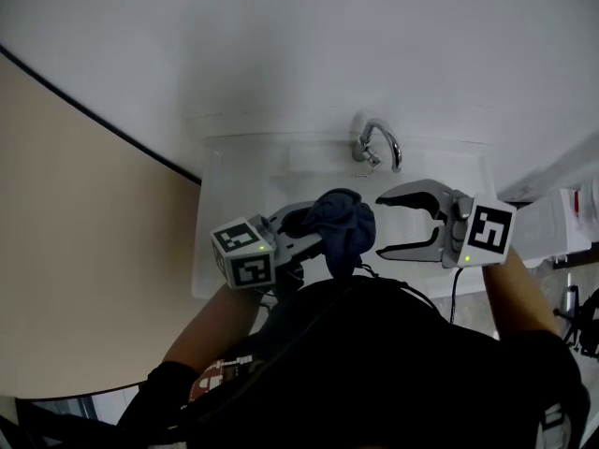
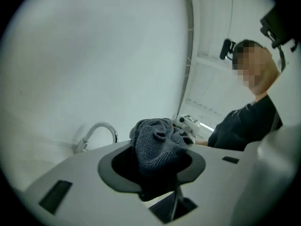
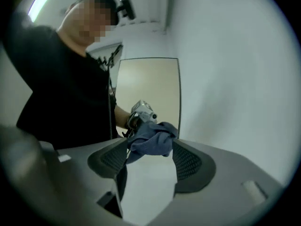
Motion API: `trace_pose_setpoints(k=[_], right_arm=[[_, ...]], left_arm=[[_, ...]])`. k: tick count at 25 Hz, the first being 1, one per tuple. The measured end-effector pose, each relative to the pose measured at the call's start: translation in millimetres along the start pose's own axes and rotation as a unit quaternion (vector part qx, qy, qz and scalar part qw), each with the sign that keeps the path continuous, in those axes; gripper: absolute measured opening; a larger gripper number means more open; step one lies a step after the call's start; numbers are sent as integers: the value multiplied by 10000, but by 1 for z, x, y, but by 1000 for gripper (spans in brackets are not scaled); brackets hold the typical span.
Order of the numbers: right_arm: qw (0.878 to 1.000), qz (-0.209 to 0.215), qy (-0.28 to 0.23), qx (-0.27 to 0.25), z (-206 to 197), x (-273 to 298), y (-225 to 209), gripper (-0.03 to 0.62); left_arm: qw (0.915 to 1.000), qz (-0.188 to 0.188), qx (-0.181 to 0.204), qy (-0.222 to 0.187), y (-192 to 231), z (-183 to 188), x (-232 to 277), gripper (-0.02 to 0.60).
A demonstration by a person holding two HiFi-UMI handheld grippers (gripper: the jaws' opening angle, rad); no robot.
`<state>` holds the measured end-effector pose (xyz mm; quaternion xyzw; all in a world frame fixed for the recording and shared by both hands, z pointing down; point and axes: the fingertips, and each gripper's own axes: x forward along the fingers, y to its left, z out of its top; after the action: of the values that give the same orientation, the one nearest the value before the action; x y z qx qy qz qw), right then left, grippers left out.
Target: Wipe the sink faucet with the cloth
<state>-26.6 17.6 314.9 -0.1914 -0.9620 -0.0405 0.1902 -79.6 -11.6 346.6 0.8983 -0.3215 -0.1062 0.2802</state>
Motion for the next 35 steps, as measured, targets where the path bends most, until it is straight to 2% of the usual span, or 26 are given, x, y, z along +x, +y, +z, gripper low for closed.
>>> trace_pose_setpoints(k=[3,5,6,8,9,11,14,16,19,21,23,26,29,31,33,35], right_arm=[[9917,-520,205,-1158,-4,13,2,272],[9871,-844,-18,-1364,1,15,-7,268],[9896,-932,-281,-1055,6,11,-12,257],[9910,-1072,-798,-83,11,-1,-26,192],[9896,-1109,-895,170,10,-5,-32,151],[9899,-1107,-828,331,4,-4,-39,65],[9940,-889,-453,460,-6,9,-35,41],[9954,-740,-183,583,-16,20,-30,37],[9928,-664,-283,957,-30,13,-31,44],[9848,-981,-597,1307,-38,-15,-41,64],[9702,-1599,-721,1669,-62,-53,-54,64],[9398,-2414,-566,2353,-120,-102,-56,64],[9151,-2723,-336,2955,-172,-126,-36,64],[9062,-2788,-168,3175,-196,-131,-20,64],[9020,-2834,11,3257,-214,-136,-6,63],[8967,-2897,115,3344,-229,-146,4,63]], left_arm=[[9973,-228,-691,-108,-6,6,8,160],[9957,-349,-858,-73,-10,4,15,160],[9964,-350,-772,17,-12,0,18,160],[9986,-221,-376,307,-13,-11,24,160],[9987,-134,-163,464,-13,-17,26,160],[9971,-35,183,740,-17,-24,30,160],[9908,79,627,1197,-23,-34,42,161],[9868,96,767,1422,-21,-46,44,163],[9883,33,721,1343,-5,-57,38,153],[9895,296,672,1244,21,-55,34,135],[9853,823,732,1308,64,-54,29,130],[9660,1745,924,1672,144,-57,32,130],[9439,2464,894,2007,219,-60,52,129],[9256,2864,981,2273,262,-62,70,129],[8967,3204,1384,2722,299,-68,89,129],[8619,3432,1935,3193,328,-74,109,129]])
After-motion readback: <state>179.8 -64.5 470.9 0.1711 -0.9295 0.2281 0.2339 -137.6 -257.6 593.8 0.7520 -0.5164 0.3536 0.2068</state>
